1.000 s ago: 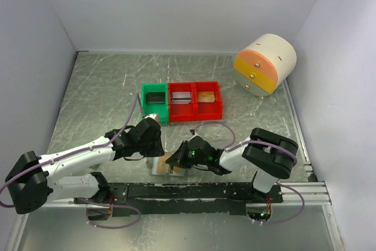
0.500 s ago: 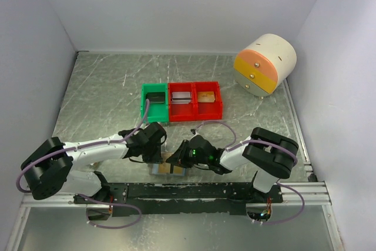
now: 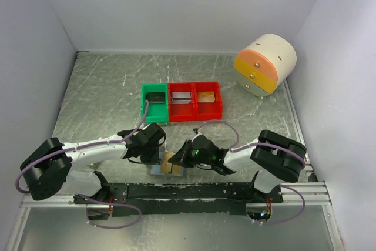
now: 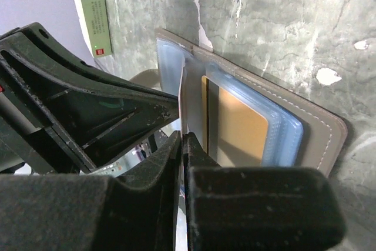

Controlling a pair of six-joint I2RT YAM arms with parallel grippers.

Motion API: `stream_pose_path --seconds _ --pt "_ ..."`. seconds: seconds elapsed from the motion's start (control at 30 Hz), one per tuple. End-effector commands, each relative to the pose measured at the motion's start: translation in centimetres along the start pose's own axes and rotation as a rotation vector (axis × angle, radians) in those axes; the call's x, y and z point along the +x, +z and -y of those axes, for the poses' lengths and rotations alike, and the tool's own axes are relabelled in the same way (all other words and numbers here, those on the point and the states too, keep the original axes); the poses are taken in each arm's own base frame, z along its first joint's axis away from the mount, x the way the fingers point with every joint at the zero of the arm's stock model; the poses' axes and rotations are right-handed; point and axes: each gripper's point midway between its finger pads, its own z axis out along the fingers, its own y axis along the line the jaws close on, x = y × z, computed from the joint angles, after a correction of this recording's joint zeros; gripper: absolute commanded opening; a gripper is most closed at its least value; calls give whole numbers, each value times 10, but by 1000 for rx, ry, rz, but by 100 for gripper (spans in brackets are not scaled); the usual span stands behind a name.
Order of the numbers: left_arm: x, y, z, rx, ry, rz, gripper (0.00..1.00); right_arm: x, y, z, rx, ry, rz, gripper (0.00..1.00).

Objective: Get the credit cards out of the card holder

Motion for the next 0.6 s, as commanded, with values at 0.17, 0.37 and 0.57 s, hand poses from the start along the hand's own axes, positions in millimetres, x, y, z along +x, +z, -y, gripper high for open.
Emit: stream_pose_path --seconds 0.17,0.37,0.57 --pt "3 1 -5 -15 15 -11 16 1 17 -13 -40 -6 -31 17" --pt "4 1 -8 -24 9 -10 16 1 19 -8 -34 13 -26 15" --pt "3 0 -8 -27 9 -4 16 -2 11 -5 -10 -11 -6 8"
